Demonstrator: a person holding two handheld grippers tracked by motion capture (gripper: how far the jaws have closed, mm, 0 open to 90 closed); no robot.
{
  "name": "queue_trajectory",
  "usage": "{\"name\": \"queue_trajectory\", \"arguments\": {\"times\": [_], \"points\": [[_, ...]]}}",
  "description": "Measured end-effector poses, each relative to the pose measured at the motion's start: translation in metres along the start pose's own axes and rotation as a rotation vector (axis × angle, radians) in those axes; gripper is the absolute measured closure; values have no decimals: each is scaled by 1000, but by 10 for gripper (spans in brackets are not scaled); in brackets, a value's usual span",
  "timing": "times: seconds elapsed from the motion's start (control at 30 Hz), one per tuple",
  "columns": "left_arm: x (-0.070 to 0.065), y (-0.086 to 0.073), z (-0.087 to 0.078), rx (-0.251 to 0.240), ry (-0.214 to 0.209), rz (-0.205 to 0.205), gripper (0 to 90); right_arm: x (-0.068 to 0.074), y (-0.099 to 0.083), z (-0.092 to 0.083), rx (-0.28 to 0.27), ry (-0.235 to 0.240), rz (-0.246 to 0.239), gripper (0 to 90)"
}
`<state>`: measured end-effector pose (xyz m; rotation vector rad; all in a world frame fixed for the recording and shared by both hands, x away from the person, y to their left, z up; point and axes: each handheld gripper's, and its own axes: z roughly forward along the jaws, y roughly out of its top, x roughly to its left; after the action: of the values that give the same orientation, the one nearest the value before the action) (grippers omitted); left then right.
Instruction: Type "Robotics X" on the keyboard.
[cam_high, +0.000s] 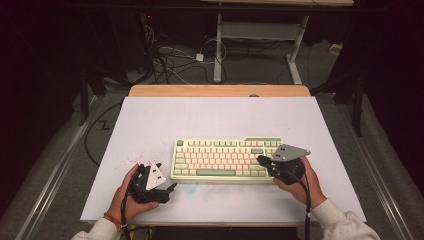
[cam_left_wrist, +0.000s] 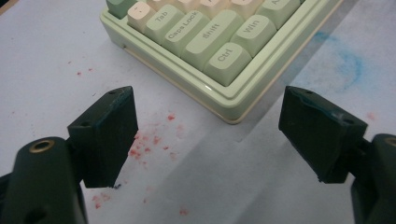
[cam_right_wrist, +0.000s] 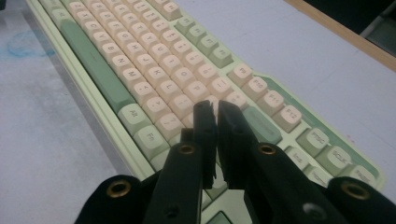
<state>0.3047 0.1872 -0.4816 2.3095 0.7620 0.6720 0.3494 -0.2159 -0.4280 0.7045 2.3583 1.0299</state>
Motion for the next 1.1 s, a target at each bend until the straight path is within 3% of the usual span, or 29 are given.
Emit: {"name": "queue_trajectory", "arguments": {"times": [0.47,0.8,1.1], "points": [[-2,1,2,9,-17,2,185,-1,4,11,34,23,-20,900],[-2,2,0,3,-16,-8,209,-1,-6,22,90,33,-24,900],[0,5,-6,-24,-22,-22,257,-1,-11,25,103,32,-21,900]]}}
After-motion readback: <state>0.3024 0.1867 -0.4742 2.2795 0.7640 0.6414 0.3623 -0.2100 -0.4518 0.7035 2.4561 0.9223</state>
